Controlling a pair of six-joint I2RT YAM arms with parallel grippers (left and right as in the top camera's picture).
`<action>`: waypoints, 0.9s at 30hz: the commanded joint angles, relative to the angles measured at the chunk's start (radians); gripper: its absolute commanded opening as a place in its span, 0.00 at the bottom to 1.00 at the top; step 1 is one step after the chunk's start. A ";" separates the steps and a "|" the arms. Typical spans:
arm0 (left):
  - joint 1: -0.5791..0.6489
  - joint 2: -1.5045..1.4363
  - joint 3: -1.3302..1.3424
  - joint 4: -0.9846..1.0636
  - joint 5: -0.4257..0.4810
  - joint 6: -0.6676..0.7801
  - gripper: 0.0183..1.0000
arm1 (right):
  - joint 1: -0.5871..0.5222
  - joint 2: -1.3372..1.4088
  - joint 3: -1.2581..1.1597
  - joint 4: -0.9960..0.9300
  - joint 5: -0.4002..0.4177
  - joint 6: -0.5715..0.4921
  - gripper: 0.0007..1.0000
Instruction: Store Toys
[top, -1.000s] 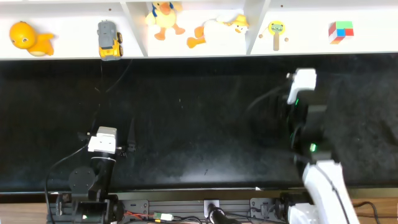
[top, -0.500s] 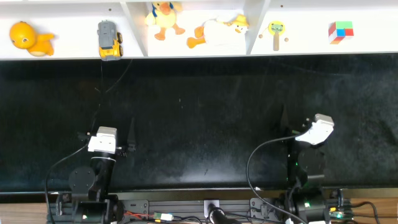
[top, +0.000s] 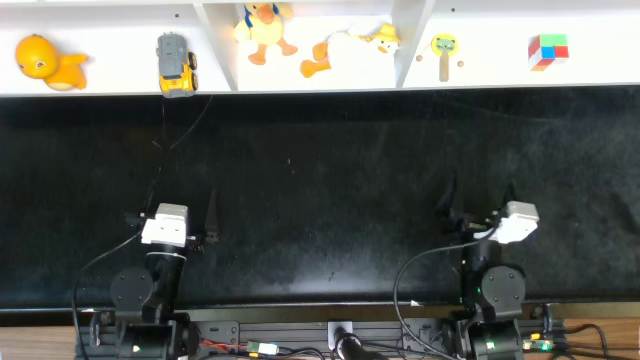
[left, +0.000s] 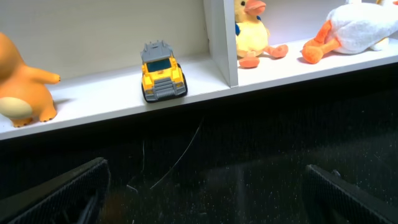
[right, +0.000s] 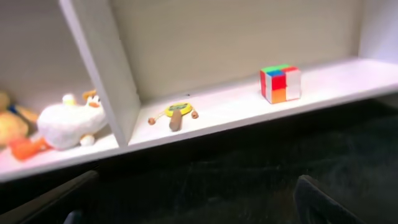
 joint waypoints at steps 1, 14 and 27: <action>-0.009 -0.012 -0.001 -0.006 0.006 -0.008 1.00 | 0.006 -0.010 -0.014 0.005 -0.010 -0.148 1.00; -0.009 -0.012 -0.001 -0.006 0.006 -0.008 1.00 | 0.005 -0.008 -0.014 0.005 -0.010 -0.148 1.00; -0.009 -0.012 -0.001 -0.006 0.006 -0.008 1.00 | 0.006 0.006 -0.014 -0.007 -0.127 -0.148 0.99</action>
